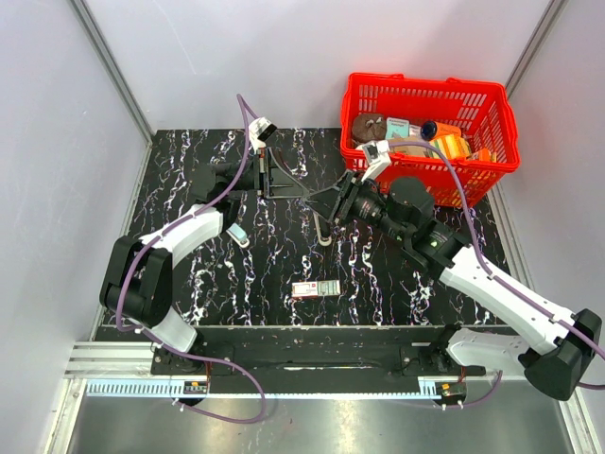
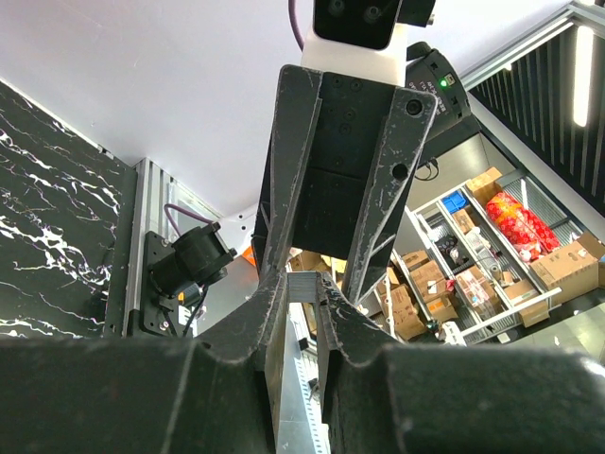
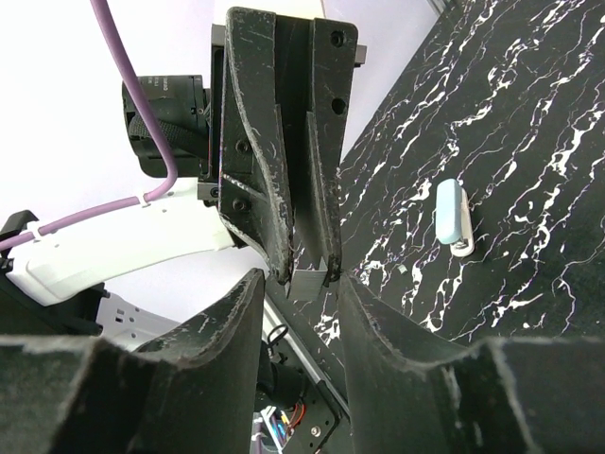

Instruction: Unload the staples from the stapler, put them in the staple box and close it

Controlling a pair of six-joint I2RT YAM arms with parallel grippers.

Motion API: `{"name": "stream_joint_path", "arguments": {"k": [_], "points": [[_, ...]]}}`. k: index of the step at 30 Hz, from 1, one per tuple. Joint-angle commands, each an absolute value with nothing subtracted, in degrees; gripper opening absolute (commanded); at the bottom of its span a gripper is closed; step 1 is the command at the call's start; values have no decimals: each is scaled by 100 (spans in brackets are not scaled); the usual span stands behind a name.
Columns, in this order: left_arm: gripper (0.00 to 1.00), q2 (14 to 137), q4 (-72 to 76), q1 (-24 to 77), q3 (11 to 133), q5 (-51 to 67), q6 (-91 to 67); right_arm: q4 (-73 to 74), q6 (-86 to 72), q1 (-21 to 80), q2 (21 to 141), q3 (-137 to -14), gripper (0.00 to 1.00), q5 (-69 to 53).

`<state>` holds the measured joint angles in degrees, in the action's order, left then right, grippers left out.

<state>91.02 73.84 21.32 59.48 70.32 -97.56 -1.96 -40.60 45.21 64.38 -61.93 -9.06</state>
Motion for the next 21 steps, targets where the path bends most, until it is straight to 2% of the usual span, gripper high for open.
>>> {"name": "stream_joint_path", "arguments": {"k": [1,21], "points": [[17,8938,8956,2153,6021,6891,-9712,-606,-4157,4535,6434,-6152,41,-1195],[18,8886,8965,2153,5959,6926,-9668,-686,-4061,4535,6302,-6144,23,-835]]}}
